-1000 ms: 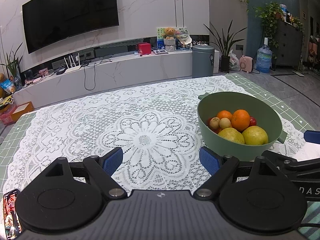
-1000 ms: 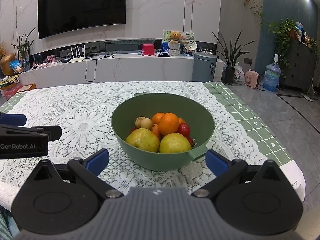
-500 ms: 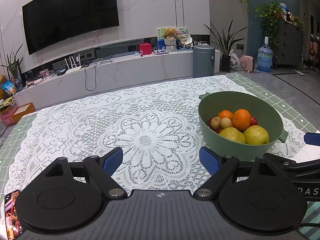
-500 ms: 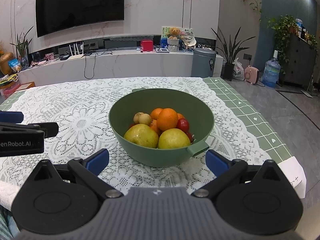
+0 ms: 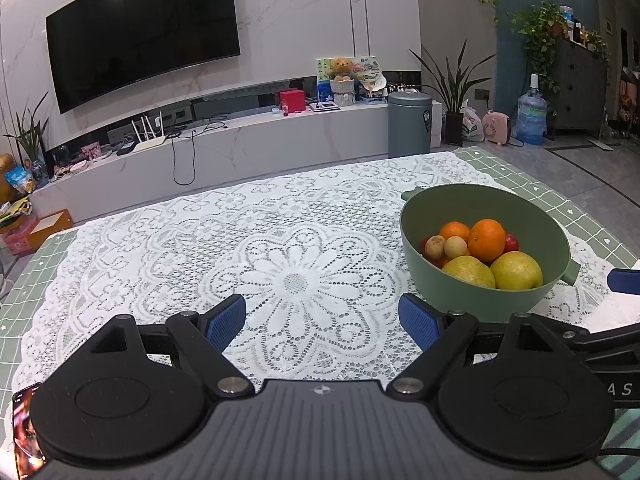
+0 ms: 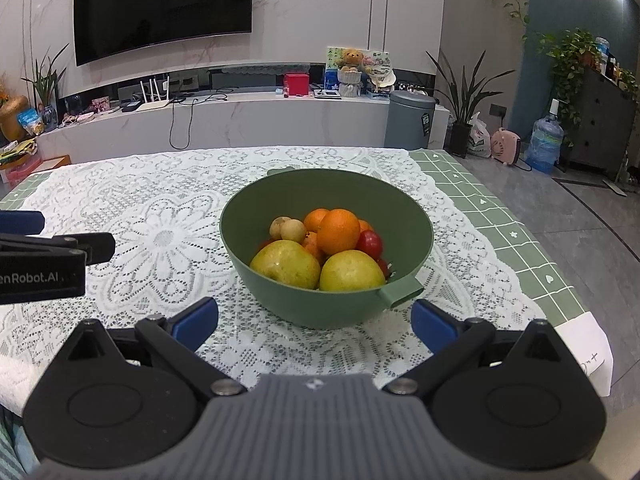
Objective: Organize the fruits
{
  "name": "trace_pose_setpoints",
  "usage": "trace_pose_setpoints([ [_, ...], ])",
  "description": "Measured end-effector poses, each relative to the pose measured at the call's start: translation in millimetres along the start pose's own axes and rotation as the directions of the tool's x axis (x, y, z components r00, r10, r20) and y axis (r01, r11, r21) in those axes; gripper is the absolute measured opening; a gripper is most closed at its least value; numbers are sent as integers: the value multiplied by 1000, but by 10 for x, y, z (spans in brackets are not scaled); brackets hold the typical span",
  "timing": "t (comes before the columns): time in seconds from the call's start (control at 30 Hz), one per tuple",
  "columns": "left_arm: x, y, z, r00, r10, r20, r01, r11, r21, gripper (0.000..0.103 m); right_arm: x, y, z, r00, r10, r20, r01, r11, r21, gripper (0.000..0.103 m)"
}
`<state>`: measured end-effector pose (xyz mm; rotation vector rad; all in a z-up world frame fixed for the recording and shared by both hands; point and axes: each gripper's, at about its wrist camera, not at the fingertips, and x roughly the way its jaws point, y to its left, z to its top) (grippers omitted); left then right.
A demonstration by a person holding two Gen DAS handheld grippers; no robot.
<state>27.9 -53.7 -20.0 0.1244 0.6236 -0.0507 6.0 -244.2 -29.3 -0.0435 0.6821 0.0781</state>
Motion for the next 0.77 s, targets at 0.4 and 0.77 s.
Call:
trace_pose_setpoints([
  [0.4, 10, 30, 4, 1000, 10, -1, -10, 1000, -7, 101, -1, 37, 4, 1000, 0, -3, 0, 1000, -13, 99],
  [0.77, -2, 57, -1, 1000, 10, 3, -10, 1000, -18, 101, 17, 82, 6, 1000, -1, -8, 0, 1000, -29, 99],
])
